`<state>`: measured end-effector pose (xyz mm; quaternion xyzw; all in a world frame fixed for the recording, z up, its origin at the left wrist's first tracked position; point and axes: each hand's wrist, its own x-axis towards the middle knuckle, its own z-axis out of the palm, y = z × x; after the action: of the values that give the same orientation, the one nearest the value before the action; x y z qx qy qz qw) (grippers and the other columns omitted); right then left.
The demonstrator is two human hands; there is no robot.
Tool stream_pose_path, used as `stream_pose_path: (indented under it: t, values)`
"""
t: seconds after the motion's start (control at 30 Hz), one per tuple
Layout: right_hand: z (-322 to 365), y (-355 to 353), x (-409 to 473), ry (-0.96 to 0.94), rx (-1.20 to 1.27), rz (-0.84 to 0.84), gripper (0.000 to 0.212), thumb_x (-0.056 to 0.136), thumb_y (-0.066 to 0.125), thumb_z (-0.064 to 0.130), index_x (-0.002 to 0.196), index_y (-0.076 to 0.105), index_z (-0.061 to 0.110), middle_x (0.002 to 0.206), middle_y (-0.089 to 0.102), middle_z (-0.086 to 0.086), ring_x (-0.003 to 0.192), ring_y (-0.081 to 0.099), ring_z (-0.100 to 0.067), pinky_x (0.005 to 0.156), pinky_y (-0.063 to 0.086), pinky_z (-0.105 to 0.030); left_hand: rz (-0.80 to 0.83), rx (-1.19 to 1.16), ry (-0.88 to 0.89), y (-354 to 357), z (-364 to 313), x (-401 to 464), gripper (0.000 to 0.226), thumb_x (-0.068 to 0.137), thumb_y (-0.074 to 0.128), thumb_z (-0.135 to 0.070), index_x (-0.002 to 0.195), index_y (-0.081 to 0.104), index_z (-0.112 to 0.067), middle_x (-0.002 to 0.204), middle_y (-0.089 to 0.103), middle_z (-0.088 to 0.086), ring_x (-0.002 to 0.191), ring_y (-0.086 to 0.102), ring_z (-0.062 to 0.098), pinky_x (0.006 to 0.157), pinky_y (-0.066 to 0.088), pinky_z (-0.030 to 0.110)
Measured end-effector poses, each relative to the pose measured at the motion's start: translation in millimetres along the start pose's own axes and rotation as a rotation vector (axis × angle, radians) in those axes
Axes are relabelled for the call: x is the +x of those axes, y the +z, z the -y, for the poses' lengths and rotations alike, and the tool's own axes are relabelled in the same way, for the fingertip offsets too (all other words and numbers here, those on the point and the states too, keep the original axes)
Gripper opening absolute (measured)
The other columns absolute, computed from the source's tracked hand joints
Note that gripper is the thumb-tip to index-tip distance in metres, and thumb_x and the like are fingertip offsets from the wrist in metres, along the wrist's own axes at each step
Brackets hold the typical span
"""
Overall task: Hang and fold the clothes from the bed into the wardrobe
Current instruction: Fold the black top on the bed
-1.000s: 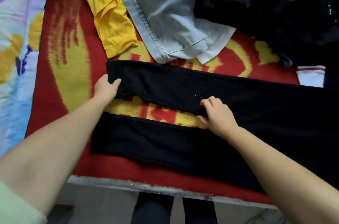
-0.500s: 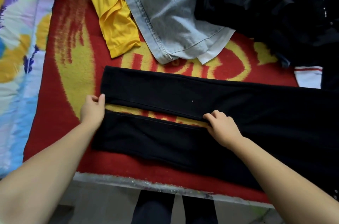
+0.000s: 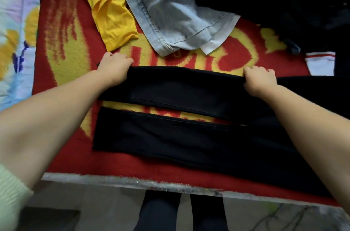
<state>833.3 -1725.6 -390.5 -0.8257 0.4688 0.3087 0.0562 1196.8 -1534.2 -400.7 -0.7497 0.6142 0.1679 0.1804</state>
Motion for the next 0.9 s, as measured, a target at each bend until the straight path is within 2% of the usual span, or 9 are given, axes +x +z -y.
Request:
stream_pose_path:
  t: [0.1,0.17,0.23,0.3,0.43,0.5,0.63,0.8,0.9]
  values:
    - [-20,-9,-27,-0.119,0.110,-0.008,0.022,0.084,0.059,0.015,0.104,0.050,0.008,0.107,0.055,-0.016,0.104,0.054,-0.036,0.082,0.041,-0.040,-0.162,-0.079,0.134,-11,7,-29,0.023,0.080,0.057,-0.001,0.103,0.058,-0.002,0.099,0.059,0.019,0.093,0.058,0.037,0.075,0.041,0.044]
    - [-34,-11,-55,-0.218,0.165,0.076,0.020,0.082,0.062,0.015,0.096,0.049,0.012,0.097,0.053,-0.011,0.100,0.056,-0.034,0.079,0.042,-0.038,-0.228,-0.113,0.219,-15,8,-59,0.024,0.072,0.066,0.004,0.094,0.059,0.001,0.086,0.057,0.020,0.077,0.059,0.038,0.063,0.044,0.044]
    - [-40,-7,-84,-0.303,0.162,0.164,0.019,0.080,0.063,0.015,0.091,0.048,0.017,0.091,0.049,-0.003,0.097,0.057,-0.031,0.077,0.042,-0.036,-0.234,-0.116,0.320,-13,4,-93,0.030,0.059,0.073,0.008,0.084,0.059,0.000,0.076,0.055,0.017,0.064,0.058,0.036,0.052,0.045,0.040]
    - [-41,3,-111,-0.355,0.145,0.209,0.015,0.081,0.060,0.015,0.094,0.052,0.017,0.092,0.050,-0.001,0.096,0.057,-0.028,0.076,0.044,-0.036,-0.188,-0.112,0.409,0,-4,-127,0.031,0.056,0.074,0.008,0.081,0.059,-0.002,0.071,0.054,0.013,0.059,0.057,0.032,0.051,0.045,0.036]
    - [-27,33,-149,-0.416,0.084,0.295,0.014,0.085,0.058,0.018,0.098,0.054,0.017,0.099,0.055,-0.002,0.098,0.058,-0.026,0.077,0.047,-0.037,0.078,0.035,0.413,45,-22,-171,0.023,0.084,0.052,-0.002,0.103,0.054,-0.014,0.089,0.050,0.000,0.082,0.051,0.021,0.072,0.034,0.030]
    - [-17,52,-163,-0.428,0.077,0.343,0.017,0.087,0.057,0.020,0.103,0.054,0.018,0.102,0.055,-0.002,0.099,0.058,-0.026,0.074,0.047,-0.035,0.152,0.069,0.353,67,-28,-184,0.027,0.087,0.045,-0.004,0.109,0.050,-0.018,0.094,0.048,-0.003,0.086,0.048,0.018,0.072,0.028,0.027]
    - [-2,88,-181,-0.401,0.069,0.352,0.022,0.092,0.053,0.018,0.114,0.052,0.017,0.108,0.052,-0.004,0.102,0.054,-0.027,0.070,0.043,-0.033,0.365,0.095,0.234,94,-41,-189,0.041,0.087,0.045,-0.005,0.124,0.045,-0.022,0.109,0.049,-0.001,0.103,0.049,0.019,0.081,0.034,0.028]
    - [2,109,-186,-0.363,0.116,0.421,0.040,0.095,0.048,0.020,0.135,0.049,0.024,0.129,0.049,-0.004,0.122,0.046,-0.027,0.093,0.042,-0.038,0.757,0.148,0.104,80,-68,-165,0.051,0.089,0.041,-0.010,0.139,0.036,-0.018,0.131,0.045,0.007,0.122,0.044,0.025,0.094,0.038,0.036]
    - [-21,110,-187,-0.359,0.241,0.321,0.043,0.094,0.048,0.016,0.137,0.050,0.023,0.136,0.050,-0.002,0.126,0.044,-0.024,0.102,0.038,-0.037,0.793,0.129,0.146,49,-114,-138,0.034,0.093,0.041,-0.018,0.126,0.047,-0.015,0.126,0.053,0.006,0.113,0.055,0.025,0.084,0.047,0.035]
